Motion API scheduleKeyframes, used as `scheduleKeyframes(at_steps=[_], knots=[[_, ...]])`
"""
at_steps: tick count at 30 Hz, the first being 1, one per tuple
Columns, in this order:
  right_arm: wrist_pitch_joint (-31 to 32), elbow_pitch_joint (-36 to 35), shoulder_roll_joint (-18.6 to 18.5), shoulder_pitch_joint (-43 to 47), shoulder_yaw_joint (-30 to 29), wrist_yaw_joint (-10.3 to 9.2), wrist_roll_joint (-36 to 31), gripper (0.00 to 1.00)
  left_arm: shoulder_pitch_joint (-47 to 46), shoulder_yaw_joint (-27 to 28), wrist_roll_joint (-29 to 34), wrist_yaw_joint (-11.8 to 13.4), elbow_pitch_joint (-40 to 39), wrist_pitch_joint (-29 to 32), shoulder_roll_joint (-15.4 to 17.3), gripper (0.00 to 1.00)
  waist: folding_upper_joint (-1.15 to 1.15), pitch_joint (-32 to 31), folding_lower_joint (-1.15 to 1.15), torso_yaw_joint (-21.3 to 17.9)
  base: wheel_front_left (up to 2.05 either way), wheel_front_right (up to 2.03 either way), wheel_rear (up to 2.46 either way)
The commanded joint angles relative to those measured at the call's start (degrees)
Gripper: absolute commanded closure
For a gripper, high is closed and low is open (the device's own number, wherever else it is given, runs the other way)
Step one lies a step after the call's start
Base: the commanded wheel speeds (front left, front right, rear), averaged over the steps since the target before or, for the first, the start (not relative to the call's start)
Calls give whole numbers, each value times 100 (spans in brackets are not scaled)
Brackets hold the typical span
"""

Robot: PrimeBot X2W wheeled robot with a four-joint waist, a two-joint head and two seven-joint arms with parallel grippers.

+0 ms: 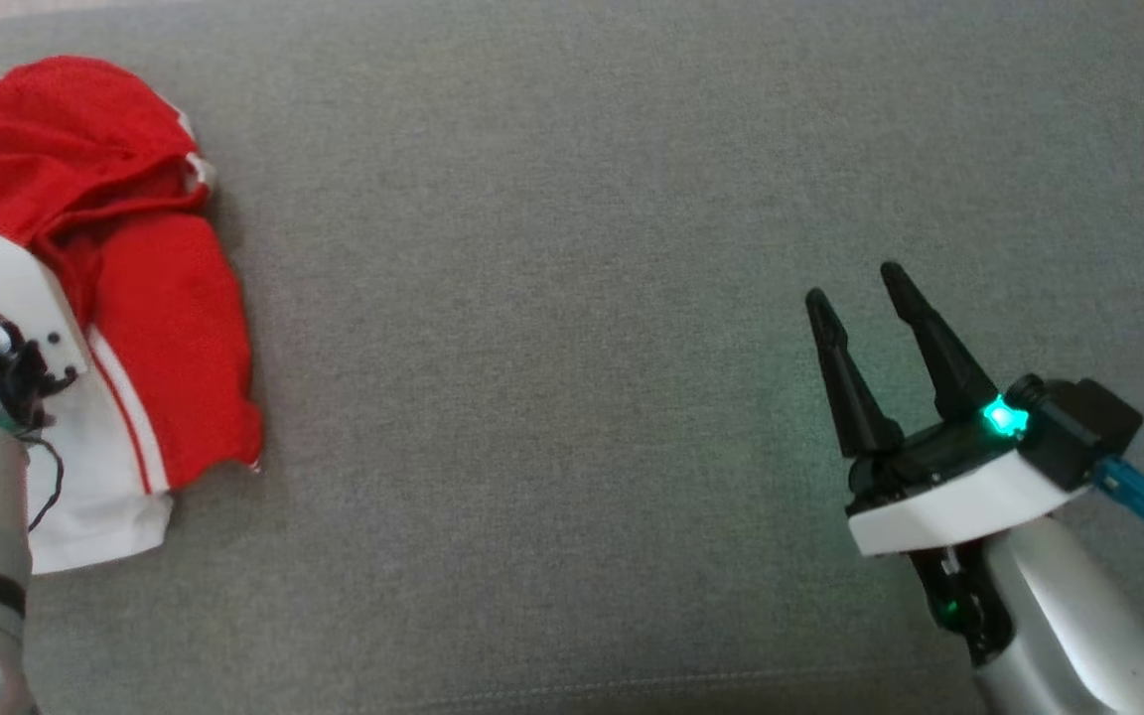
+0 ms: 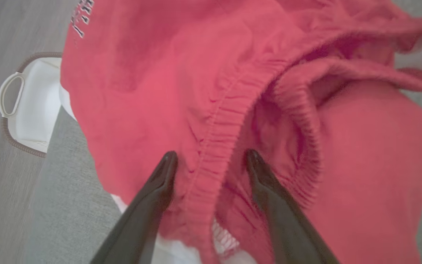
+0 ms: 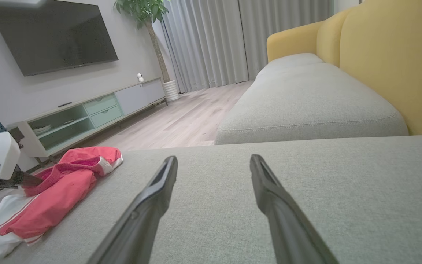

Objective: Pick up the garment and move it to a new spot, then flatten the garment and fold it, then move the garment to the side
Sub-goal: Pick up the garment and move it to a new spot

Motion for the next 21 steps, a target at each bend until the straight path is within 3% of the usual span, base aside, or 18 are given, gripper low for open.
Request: scheduleKeyframes(at_steps=[1,2,4,5,13,21], knots=[[-61,-222,-72,-189,68,44,24,0,-305,92,43,53,-148,8,352,0,0,34,-1,-23,0,0,0],[-61,-219,-73,-195,62,44,24,0,-318,68,63,74,-124,16,365,2,0,37,-1,-21,0,0,0],[-61,-206,-80,-205,53,44,29,0,-325,41,78,102,-111,-20,375,79,0,33,-1,-6,0,0,0],[-61,-198,-83,-207,50,44,30,0,-323,25,83,104,-114,-51,376,100,0,22,-1,7,0,0,0],[-61,-64,-2,-129,139,44,28,0,-335,-158,134,-62,-246,-396,418,100,0,-362,-1,148,0,0,0],[-61,131,189,101,173,44,-11,0,-566,-592,326,-463,-732,-694,399,100,0,-1106,-1,97,0,0,0]])
